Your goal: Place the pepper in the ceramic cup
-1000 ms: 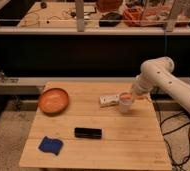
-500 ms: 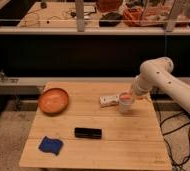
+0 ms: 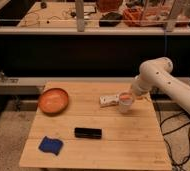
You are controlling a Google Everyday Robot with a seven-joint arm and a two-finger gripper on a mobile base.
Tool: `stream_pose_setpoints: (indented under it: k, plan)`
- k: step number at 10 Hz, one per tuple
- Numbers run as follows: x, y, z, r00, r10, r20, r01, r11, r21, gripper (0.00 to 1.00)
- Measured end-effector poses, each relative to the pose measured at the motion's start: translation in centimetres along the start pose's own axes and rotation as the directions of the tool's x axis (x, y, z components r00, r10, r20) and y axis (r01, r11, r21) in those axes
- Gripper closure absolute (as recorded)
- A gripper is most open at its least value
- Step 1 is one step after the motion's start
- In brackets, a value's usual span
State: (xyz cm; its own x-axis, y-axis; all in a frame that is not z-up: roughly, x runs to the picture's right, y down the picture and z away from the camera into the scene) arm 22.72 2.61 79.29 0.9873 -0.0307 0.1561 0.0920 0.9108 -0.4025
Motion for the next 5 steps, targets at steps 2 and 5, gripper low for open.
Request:
stream_pose_setpoints:
  k: [2, 5]
  plan:
    - [-0.05, 0.02, 0.05, 1.000, -0.005, -0.001, 0.005, 1.000, 0.000, 0.95]
    - [-0.15, 0.03, 0.11, 1.000, -0.010, -0.001, 0.010, 1.000, -0.001, 0.88]
